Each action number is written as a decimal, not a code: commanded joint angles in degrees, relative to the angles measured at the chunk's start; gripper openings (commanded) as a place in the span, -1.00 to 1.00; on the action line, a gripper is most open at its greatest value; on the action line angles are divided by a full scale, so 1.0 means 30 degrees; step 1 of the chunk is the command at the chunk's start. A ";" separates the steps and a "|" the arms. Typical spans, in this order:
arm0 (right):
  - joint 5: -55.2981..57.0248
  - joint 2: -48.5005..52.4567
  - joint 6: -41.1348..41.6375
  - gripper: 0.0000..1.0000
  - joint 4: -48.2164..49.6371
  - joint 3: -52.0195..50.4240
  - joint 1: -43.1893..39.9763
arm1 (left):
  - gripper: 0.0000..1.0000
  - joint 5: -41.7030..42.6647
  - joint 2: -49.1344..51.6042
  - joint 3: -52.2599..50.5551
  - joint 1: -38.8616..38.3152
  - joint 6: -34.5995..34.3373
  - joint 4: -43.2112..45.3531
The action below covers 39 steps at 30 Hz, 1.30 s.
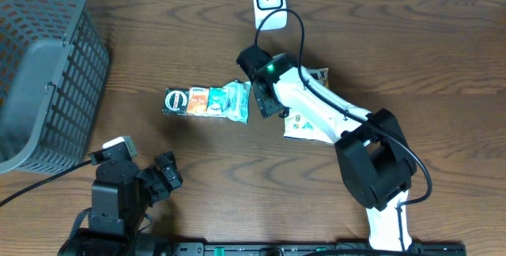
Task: Scan the item barcode
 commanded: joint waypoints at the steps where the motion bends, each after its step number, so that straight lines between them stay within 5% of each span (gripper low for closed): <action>1: 0.0597 0.0219 0.0299 0.95 0.0852 -0.1224 0.0058 | 0.95 -0.0051 -0.0087 0.0036 0.0044 0.0036 0.0015; 20: 0.1209 0.0226 -0.0532 0.76 0.4575 -0.5093 -0.0189 | 0.95 -0.0051 -0.0087 0.0036 0.0044 0.0036 0.0022; 24: 0.1341 0.0226 -0.0568 0.33 0.4357 -0.5282 -0.0568 | 0.95 -0.0051 -0.0087 0.0036 0.0044 0.0036 0.0015; 33: 0.2055 0.0226 -0.0561 0.14 0.3665 -0.5282 -0.1661 | 0.95 -0.0051 -0.0087 0.0036 0.0044 0.0036 0.0022; 35: 0.2047 0.0226 -0.0561 -0.18 0.3679 -0.5282 -0.1770 | 0.95 -0.0051 -0.0087 0.0036 0.0036 0.0036 0.0022; 38: 0.1960 0.0226 -0.0561 -0.94 0.3694 -0.5282 -0.1894 | 0.96 -0.0051 -0.0087 0.0036 0.0044 0.0036 0.0022; 39: 0.1872 0.0226 -0.0554 -0.98 0.3665 -0.5275 -0.1916 | 0.96 -0.0051 -0.0087 0.0036 0.0036 0.0036 0.0022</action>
